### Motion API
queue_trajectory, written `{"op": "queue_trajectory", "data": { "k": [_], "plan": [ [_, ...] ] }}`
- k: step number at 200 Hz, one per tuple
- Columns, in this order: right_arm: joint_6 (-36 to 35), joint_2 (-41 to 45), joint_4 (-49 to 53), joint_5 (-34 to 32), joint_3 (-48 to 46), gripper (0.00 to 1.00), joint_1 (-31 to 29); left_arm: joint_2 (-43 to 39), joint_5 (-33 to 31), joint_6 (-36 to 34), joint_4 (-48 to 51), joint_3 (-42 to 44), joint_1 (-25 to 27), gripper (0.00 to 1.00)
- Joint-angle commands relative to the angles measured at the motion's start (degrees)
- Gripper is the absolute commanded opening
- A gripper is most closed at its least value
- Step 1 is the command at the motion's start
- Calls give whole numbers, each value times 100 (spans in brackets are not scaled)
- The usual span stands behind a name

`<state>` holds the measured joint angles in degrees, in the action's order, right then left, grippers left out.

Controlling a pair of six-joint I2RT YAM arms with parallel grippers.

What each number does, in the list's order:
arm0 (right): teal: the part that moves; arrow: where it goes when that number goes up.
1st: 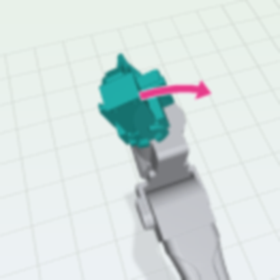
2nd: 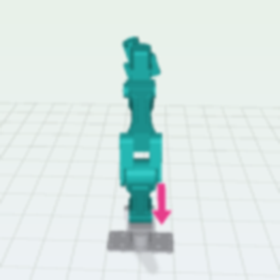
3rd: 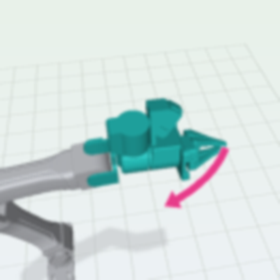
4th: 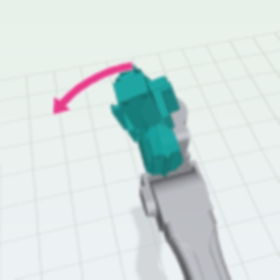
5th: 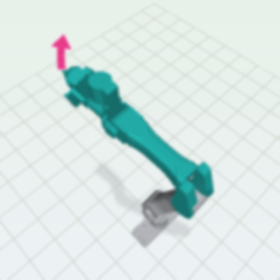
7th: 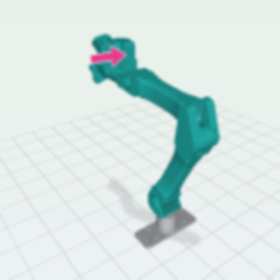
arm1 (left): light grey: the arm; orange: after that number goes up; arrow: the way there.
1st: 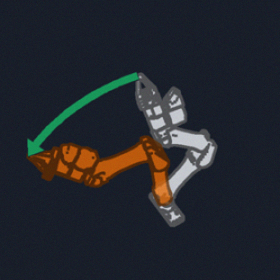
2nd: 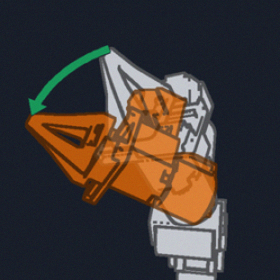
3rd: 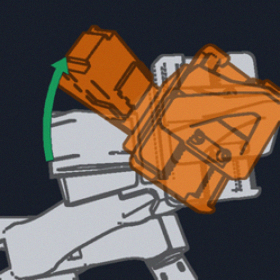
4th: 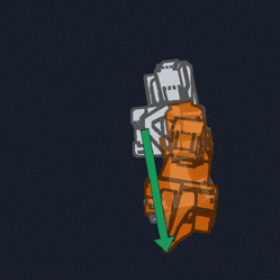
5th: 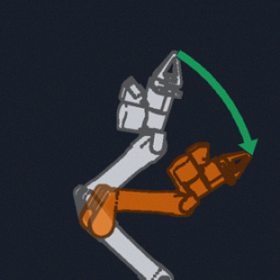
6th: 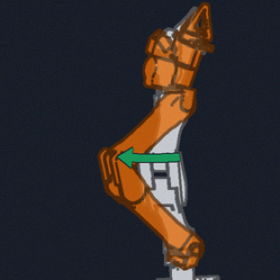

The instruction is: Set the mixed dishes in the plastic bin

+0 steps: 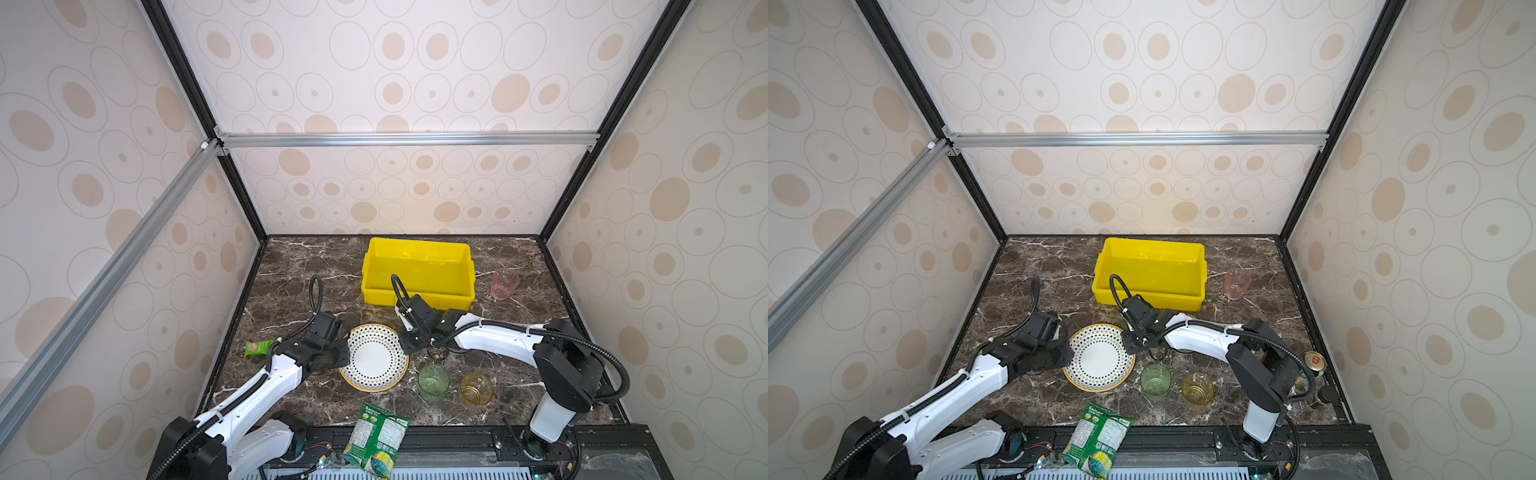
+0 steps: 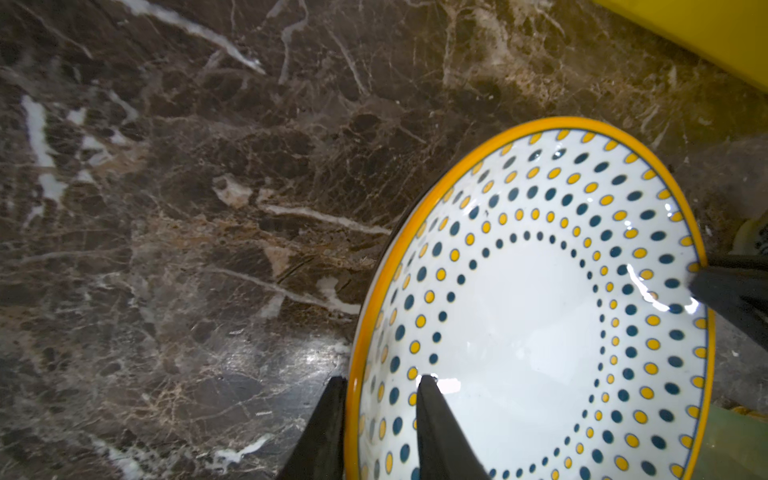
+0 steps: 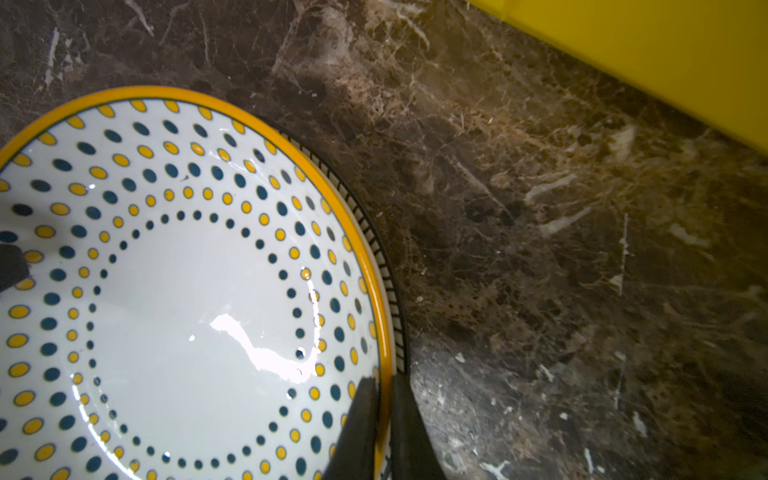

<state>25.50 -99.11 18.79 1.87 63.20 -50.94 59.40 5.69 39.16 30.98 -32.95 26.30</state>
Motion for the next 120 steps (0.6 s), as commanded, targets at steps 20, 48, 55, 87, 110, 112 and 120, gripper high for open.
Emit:
{"op": "queue_trajectory", "data": {
  "k": [20,48,55,87,110,112,120],
  "plan": [
    [17,-61,-155,821,-9,10,-171,-136,578,258,-320,45,-9,28],
    [-1,-53,-176,875,-9,10,-214,-165,629,228,-274,-41,-62,28],
    [-10,-60,-194,908,-3,10,-223,-157,645,195,-229,-74,-67,28],
    [-18,-115,-287,999,-11,10,-259,-144,775,97,-120,-89,-108,28],
    [-44,-150,-320,1076,5,10,-298,-121,719,13,10,-156,-134,28],
    [-45,-152,-316,1083,7,10,-302,-121,715,7,19,-165,-134,27],
    [-58,-161,-311,1089,20,10,-311,-113,689,-12,39,-190,-151,27]
  ]
}}
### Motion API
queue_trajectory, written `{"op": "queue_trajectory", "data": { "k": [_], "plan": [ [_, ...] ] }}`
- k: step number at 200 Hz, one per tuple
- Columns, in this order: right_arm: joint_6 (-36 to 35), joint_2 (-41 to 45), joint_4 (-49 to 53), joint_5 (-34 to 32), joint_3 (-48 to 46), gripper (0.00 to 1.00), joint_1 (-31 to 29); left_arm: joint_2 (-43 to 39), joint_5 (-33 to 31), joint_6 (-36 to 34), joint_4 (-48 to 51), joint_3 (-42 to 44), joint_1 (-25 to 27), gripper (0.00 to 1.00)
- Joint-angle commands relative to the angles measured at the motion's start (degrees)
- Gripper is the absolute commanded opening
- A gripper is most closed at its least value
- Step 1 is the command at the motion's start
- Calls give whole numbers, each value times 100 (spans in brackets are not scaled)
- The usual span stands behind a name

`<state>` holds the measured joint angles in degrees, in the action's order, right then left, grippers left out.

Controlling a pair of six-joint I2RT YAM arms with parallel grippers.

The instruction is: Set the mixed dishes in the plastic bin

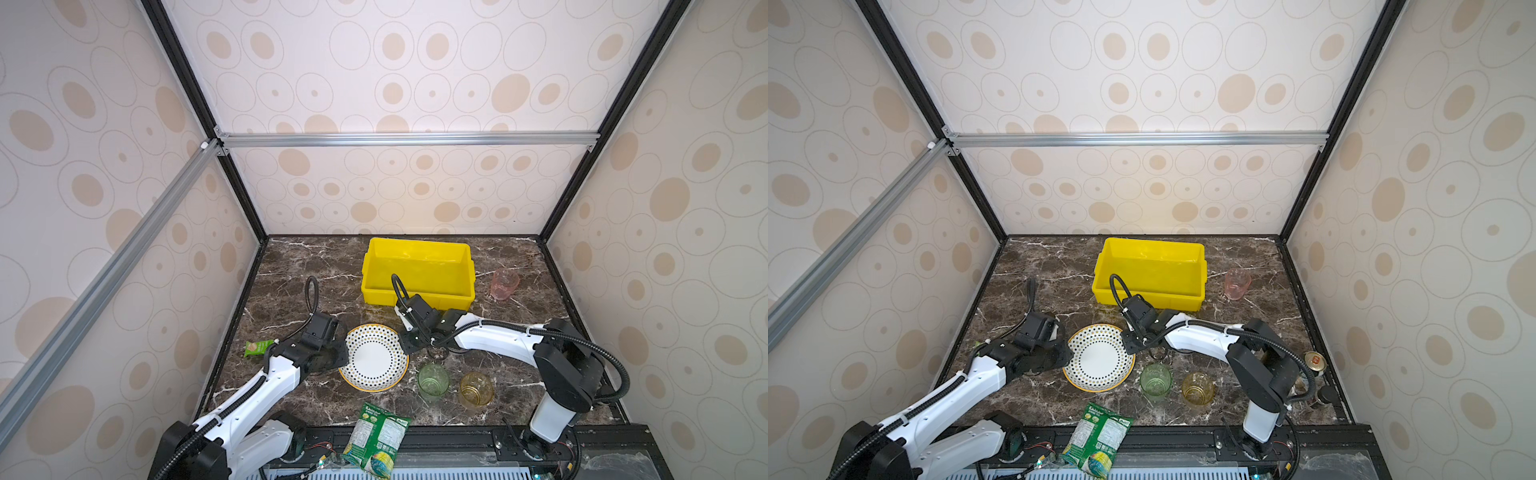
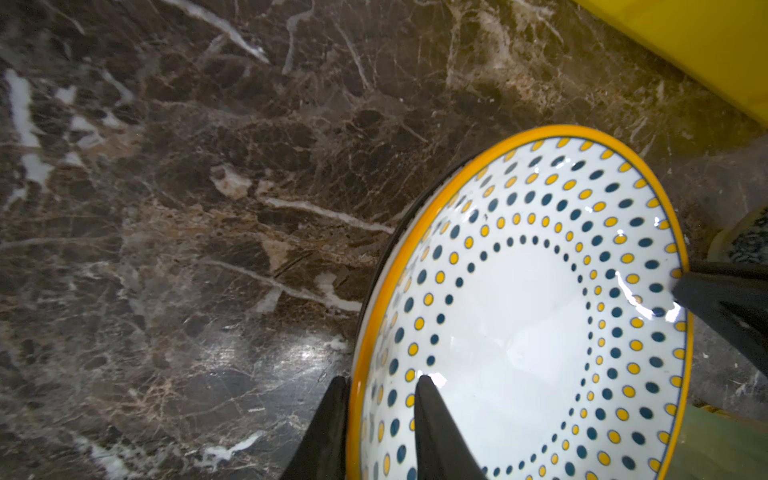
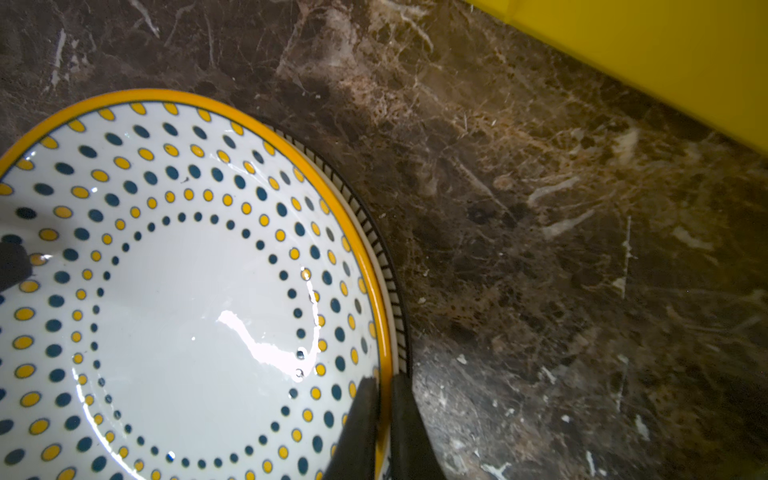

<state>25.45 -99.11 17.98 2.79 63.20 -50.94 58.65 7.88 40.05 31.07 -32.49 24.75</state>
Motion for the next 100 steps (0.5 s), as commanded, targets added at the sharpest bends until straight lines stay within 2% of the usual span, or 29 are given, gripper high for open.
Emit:
{"op": "queue_trajectory", "data": {
  "k": [1,100],
  "plan": [
    [-51,-157,-227,992,19,10,-311,-38,465,-107,35,-238,-1,26],
    [-98,-183,-161,988,70,10,-347,-12,561,-290,113,-409,-100,26]
  ]
}}
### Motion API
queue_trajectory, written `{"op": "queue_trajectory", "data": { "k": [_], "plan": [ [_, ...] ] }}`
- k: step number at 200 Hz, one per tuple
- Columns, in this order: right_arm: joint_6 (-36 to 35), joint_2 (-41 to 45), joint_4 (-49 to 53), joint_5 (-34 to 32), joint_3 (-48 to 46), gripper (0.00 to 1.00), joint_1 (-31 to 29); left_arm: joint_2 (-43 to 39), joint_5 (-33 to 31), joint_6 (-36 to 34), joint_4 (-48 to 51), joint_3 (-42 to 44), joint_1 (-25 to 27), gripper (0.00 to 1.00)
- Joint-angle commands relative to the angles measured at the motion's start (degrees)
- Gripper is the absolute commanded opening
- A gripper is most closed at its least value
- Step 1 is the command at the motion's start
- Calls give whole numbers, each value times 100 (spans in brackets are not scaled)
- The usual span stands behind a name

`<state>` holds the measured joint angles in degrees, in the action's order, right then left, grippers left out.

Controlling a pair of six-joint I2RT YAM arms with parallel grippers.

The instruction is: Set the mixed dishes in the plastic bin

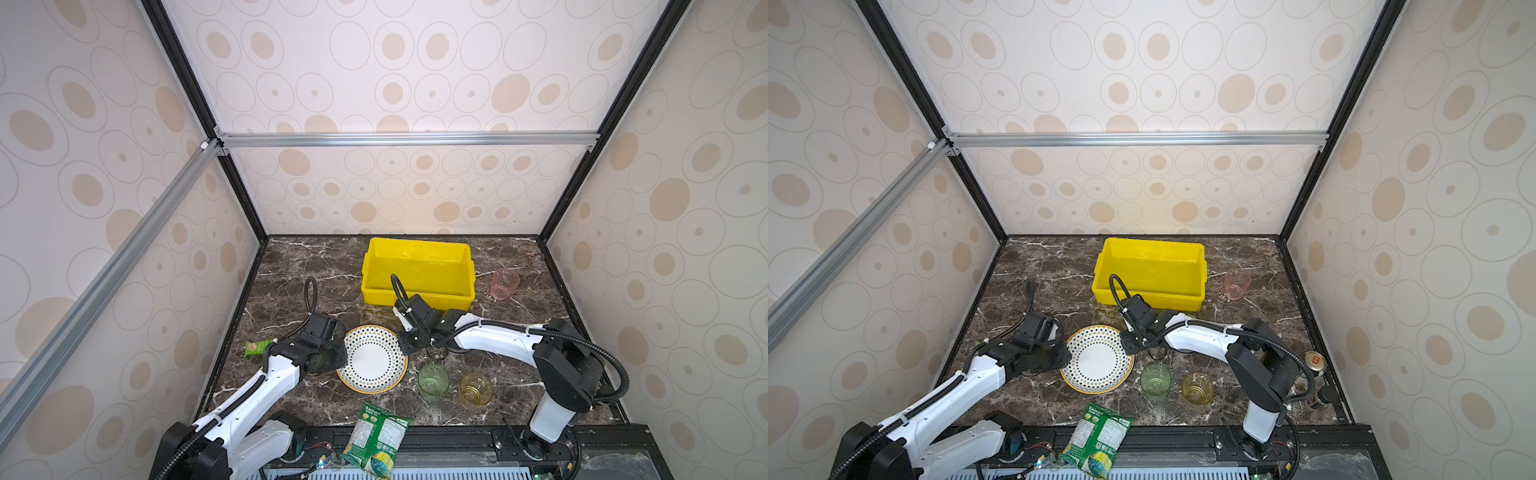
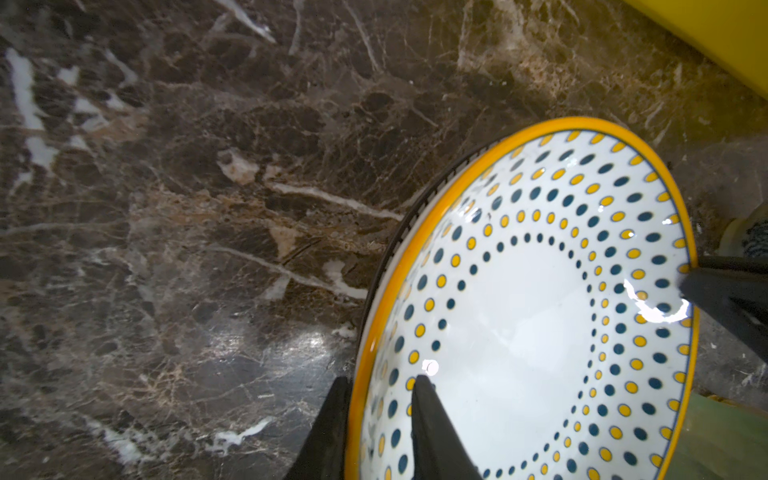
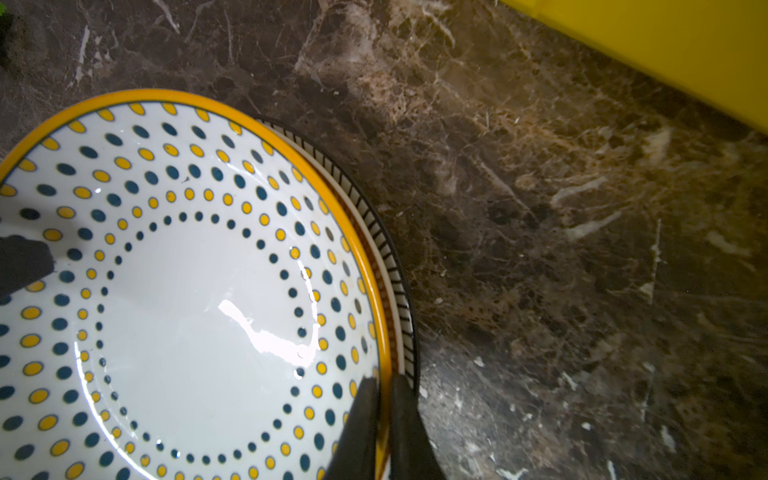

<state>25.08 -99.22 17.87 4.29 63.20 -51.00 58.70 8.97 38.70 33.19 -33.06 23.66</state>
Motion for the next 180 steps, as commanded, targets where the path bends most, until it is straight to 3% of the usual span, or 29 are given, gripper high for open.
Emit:
{"op": "queue_trajectory", "data": {
  "k": [1,180],
  "plan": [
    [-58,-174,-147,836,70,10,-340,-12,454,-158,-96,-360,8,26],
    [-84,-71,80,584,110,11,-358,109,-2,-530,372,-477,-131,31]
  ]
}}
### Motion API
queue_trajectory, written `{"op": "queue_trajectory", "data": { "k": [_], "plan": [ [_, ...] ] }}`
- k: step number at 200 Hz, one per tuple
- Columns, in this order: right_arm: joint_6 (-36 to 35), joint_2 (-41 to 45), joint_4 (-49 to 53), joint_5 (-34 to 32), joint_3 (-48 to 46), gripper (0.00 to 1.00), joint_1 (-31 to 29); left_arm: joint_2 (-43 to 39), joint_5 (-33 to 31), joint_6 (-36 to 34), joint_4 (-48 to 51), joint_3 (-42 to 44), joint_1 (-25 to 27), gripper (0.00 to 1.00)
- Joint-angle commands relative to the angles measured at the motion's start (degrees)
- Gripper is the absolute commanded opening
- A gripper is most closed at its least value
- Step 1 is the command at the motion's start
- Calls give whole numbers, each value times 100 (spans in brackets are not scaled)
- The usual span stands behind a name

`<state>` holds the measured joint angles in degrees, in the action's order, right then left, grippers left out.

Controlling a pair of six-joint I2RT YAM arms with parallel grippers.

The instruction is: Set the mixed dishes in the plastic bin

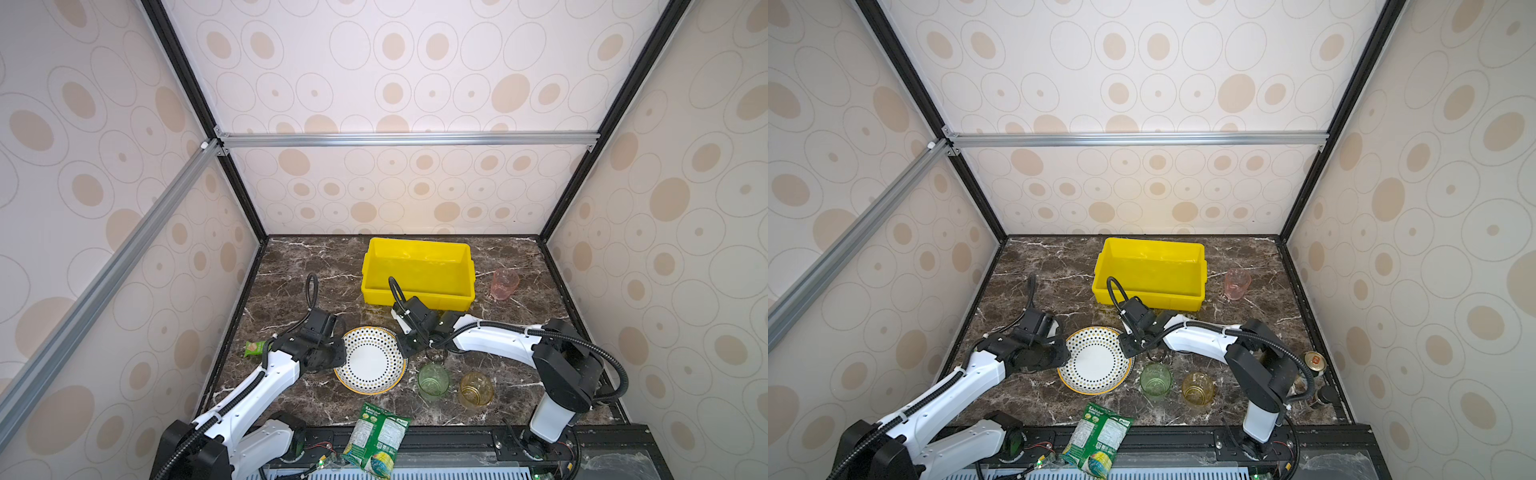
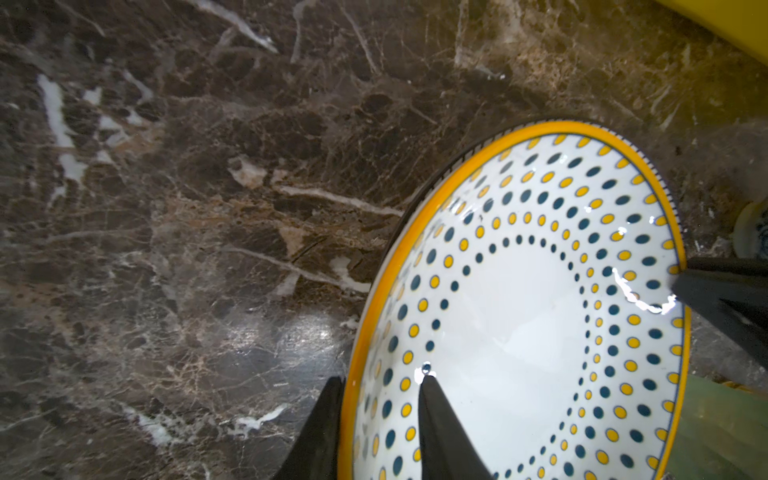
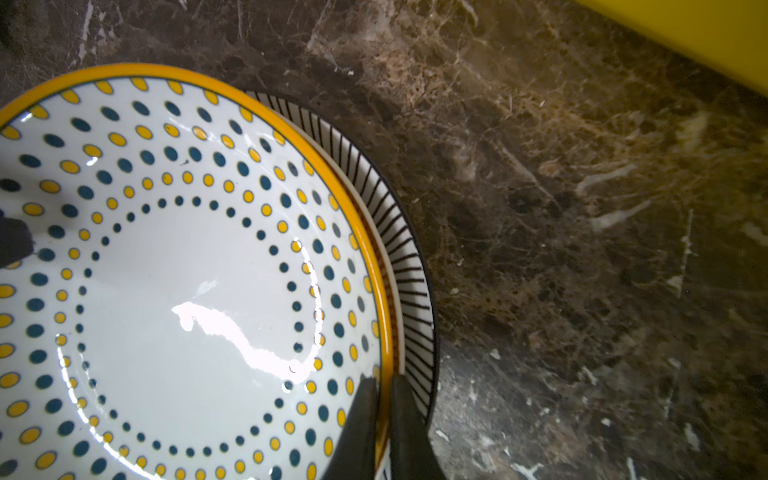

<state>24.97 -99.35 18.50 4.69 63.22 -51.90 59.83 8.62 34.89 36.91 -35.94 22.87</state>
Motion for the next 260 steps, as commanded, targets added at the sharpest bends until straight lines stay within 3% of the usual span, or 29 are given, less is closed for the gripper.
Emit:
{"op": "queue_trajectory", "data": {
  "k": [1,104,165,211,232,260],
  "plan": [
    [-77,-58,19,543,110,11,-268,-1,29,-150,5,-191,-54,31],
    [-247,36,417,204,303,12,-268,-139,-194,-237,238,-317,-233,32],
    [-309,83,508,85,296,13,-268,-40,-72,-298,184,-258,-239,22],
    [-301,117,551,51,269,13,-268,55,-106,-298,179,-264,-239,25],
    [-300,308,599,-43,272,16,-268,62,-73,-290,151,-239,-239,26],
    [-373,658,755,-469,308,28,-268,94,-57,-281,85,-223,-237,26]
  ]
}}
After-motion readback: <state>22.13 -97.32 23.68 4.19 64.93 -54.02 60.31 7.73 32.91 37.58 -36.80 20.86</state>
